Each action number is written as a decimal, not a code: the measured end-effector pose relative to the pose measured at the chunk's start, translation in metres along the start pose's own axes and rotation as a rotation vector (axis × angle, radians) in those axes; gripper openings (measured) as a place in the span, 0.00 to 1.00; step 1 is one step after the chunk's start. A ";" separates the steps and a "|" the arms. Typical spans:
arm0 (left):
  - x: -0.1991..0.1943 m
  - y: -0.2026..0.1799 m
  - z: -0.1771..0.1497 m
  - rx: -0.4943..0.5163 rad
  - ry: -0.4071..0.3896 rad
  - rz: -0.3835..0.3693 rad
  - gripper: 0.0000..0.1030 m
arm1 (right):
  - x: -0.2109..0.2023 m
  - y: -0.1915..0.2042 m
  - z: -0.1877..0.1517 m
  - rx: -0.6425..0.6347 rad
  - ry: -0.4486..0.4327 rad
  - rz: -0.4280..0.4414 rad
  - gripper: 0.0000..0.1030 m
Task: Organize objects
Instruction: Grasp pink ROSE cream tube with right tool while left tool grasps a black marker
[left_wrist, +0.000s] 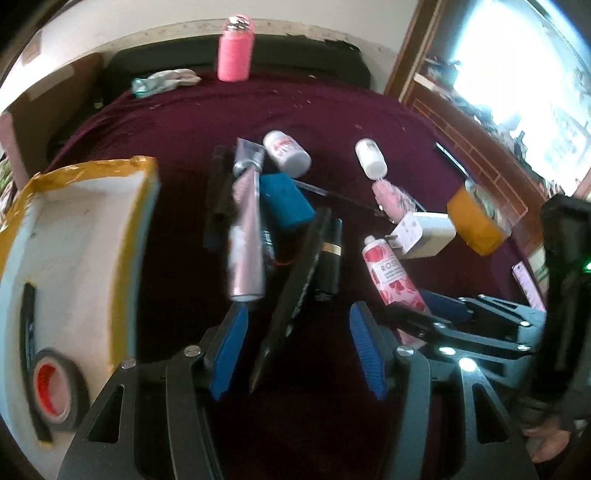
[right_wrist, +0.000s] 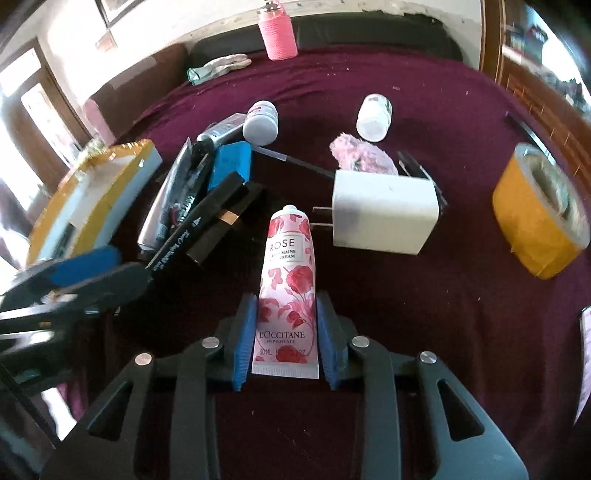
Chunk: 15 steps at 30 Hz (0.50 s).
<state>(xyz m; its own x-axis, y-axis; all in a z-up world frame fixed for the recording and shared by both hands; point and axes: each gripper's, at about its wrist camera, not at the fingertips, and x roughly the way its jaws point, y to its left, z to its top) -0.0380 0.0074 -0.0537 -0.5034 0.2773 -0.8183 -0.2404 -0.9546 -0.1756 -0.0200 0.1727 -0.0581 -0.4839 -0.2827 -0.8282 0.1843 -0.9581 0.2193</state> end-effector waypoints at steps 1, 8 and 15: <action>0.004 -0.001 0.000 0.007 0.008 0.009 0.49 | 0.000 -0.004 0.000 0.016 0.002 0.021 0.28; 0.015 -0.004 -0.007 0.045 0.045 0.044 0.16 | 0.002 -0.003 0.005 0.031 0.004 0.035 0.28; 0.002 -0.002 -0.018 0.001 0.053 -0.012 0.13 | 0.005 0.001 0.009 0.034 0.004 0.016 0.29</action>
<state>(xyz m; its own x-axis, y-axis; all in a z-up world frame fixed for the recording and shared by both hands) -0.0230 0.0075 -0.0648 -0.4559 0.2827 -0.8439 -0.2467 -0.9512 -0.1854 -0.0299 0.1702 -0.0578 -0.4775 -0.2981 -0.8265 0.1629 -0.9544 0.2502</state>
